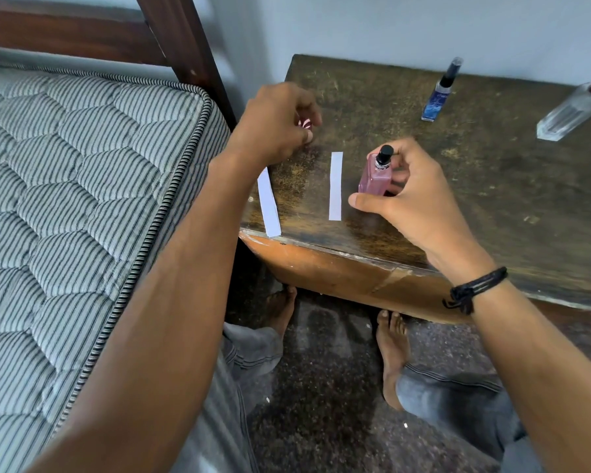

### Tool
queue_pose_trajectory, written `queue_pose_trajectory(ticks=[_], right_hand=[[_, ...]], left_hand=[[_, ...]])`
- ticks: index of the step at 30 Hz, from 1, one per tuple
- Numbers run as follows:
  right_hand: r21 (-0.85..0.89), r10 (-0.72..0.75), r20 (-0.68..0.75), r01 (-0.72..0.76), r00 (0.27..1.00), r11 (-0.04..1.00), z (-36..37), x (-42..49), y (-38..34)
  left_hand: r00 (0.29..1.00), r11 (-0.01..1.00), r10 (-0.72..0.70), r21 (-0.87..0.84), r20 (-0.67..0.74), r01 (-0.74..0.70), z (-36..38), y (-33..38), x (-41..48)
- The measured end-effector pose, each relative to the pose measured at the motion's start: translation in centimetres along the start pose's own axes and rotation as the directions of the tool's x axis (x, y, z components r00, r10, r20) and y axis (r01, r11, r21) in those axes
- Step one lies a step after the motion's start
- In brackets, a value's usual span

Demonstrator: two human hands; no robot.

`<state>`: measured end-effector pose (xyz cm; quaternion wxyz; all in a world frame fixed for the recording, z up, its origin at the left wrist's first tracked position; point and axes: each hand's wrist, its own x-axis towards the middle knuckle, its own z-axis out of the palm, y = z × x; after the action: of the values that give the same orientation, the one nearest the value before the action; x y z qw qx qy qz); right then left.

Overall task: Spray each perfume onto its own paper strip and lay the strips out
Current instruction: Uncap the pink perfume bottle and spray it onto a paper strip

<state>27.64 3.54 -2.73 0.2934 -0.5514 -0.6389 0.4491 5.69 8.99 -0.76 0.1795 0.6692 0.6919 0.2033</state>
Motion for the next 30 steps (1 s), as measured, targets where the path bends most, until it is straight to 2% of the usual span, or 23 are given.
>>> queue_pose_trajectory(ticks=[2,4,8,11,17,20,25,30], right_hand=[[-0.008,0.000,0.004,0.000,1.000,1.000,-0.1,-0.1,-0.2],[-0.012,0.001,0.012,-0.001,1.000,1.000,-0.3,-0.2,-0.3],[0.015,0.008,0.024,-0.008,1.000,1.000,-0.3,-0.1,-0.3],[0.020,0.001,0.020,-0.001,1.000,1.000,-0.3,-0.2,-0.4],[0.003,-0.017,0.013,0.017,1.000,1.000,-0.2,-0.2,-0.5],[0.001,-0.017,0.012,0.017,1.000,1.000,-0.2,-0.2,-0.6],[0.011,-0.011,0.014,0.011,1.000,1.000,-0.2,-0.2,-0.6],[0.014,-0.012,0.026,0.012,1.000,1.000,-0.2,-0.2,-0.6]], left_hand=[[1.000,0.999,-0.003,-0.054,-0.012,0.002,-0.2,0.1,-0.1],[1.000,0.982,0.013,-0.187,-0.010,-0.015,-0.7,0.4,-0.1],[0.994,0.845,0.106,-0.526,-0.014,-0.097,-2.1,1.8,-0.7],[0.986,0.759,0.164,-0.636,-0.021,-0.140,-2.3,2.0,-1.2],[0.951,0.665,0.295,-0.735,0.096,-0.132,-2.1,2.8,-1.8],[0.927,0.624,0.358,-0.767,0.109,-0.150,-1.7,3.4,-1.9],[0.891,0.678,0.431,-0.703,0.141,-0.216,-1.4,4.0,-2.1],[0.891,0.682,0.432,-0.697,0.138,-0.223,-1.5,3.6,-1.9]])
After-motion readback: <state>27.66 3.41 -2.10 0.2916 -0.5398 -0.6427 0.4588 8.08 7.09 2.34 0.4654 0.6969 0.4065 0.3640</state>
